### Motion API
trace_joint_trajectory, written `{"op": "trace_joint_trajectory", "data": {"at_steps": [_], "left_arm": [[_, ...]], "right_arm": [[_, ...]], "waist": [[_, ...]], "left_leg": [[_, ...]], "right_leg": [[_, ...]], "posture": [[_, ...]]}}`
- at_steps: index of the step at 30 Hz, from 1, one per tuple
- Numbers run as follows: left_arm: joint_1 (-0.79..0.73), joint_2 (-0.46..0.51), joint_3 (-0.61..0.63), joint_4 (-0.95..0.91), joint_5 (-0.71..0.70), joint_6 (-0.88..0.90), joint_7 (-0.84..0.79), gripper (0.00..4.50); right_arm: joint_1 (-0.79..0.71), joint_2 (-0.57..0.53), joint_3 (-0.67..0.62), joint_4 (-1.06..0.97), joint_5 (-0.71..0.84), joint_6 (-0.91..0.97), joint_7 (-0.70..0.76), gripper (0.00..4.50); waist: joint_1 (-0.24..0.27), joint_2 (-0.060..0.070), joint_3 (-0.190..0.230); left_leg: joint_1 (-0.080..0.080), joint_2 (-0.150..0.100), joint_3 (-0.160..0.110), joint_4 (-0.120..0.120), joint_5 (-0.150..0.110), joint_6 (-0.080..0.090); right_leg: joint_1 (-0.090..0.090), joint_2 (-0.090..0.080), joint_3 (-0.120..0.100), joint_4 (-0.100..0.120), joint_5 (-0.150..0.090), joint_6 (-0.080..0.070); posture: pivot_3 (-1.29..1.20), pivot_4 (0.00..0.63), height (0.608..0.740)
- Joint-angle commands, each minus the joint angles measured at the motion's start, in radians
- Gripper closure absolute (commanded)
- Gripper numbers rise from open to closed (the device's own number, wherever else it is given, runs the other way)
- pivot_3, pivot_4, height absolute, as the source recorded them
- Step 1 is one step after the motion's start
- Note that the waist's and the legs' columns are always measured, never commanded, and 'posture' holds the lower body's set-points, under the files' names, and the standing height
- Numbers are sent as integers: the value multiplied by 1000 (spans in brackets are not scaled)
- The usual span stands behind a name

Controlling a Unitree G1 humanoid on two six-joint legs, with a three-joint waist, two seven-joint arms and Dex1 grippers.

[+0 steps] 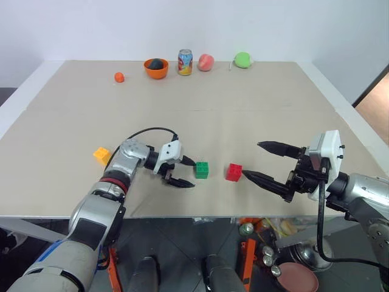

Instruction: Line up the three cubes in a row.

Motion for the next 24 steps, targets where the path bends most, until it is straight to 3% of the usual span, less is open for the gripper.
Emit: {"op": "trace_joint_trajectory", "data": {"at_steps": [1,5,10,17,21,24], "left_arm": [[22,65,-24,-102,-42,7,-73,593],[73,170,-88,-260,-119,52,-73,593],[182,232,8,-579,-229,333,13,593],[449,264,169,-1124,-336,826,409,593],[585,234,281,-1355,-366,1016,665,593],[657,176,374,-1487,-375,1053,845,593]], "right_arm": [[-32,-22,-4,4,-1,-22,21,0],[-63,-30,8,17,-1,-26,33,0],[-113,-9,64,32,-19,-30,28,0],[-216,41,183,112,-96,-71,25,0],[-273,72,234,169,-139,-94,36,0],[-299,88,264,198,-148,-104,63,0]], "waist": [[0,0,0],[0,0,0],[0,0,0],[-2,0,0],[-1,0,0],[2,0,0]], "left_leg": [[0,0,0,0,0,0],[0,0,0,0,0,0],[0,1,0,0,0,0],[1,2,0,0,0,0],[2,3,0,0,0,0],[1,3,0,0,1,0]], "right_leg": [[0,0,0,0,0,0],[0,0,0,0,0,0],[0,0,0,0,0,0],[0,1,0,1,0,0],[0,2,-1,1,0,-1],[0,1,-1,2,0,-1]], "posture": [[0,150,740],[0,150,740],[0,150,740],[0,150,740],[0,150,740],[0,150,740]]}}
